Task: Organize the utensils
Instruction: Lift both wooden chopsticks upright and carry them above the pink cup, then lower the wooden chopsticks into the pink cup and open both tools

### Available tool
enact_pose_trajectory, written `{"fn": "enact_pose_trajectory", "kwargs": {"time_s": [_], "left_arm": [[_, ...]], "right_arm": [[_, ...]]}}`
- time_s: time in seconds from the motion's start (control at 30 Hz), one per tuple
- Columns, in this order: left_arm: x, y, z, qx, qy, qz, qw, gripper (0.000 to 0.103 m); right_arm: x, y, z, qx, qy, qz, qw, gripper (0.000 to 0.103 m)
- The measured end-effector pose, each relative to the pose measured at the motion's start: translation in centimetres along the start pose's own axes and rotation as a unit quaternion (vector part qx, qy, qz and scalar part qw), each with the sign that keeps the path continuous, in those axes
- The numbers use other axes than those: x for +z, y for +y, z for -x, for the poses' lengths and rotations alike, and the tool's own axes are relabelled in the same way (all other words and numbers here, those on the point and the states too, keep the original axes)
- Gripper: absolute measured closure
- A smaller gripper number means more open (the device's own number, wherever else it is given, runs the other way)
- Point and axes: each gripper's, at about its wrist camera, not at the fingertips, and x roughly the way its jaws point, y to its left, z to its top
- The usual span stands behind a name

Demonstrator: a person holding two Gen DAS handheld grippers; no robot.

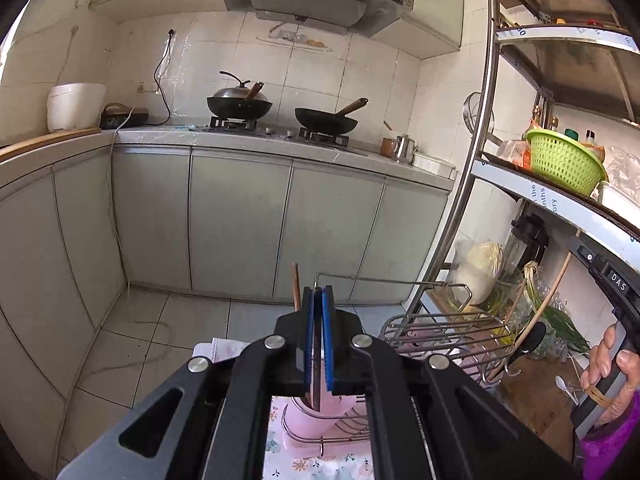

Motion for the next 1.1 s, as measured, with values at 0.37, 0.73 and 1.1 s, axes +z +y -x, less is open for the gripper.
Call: {"fn": "enact_pose_trajectory", "kwargs": {"time_s": [0.37,0.73,1.1], "left_arm": [[-3.0,-0.6,-2.5,0.010,0.041,-0.014,0.9990,0.099],[-3.6,-0.6,-1.4,0.012,0.036,-0.002,0.9993,0.066],[-3.7,-2.0,3.4,-0.011,0.000,-0.002,0.9999,0.063]], "right_arm": [[-4.5,-1.1,-1.5,-0.008,0.079,-0.005,0.997,0.098],[-5.4,-1.4,-2.3,-0.010,0.133,-0.011,0.991,0.088],[-3.8,-0.2,1.3,-0.004,0.098,-0.005,0.995,0.066]]}}
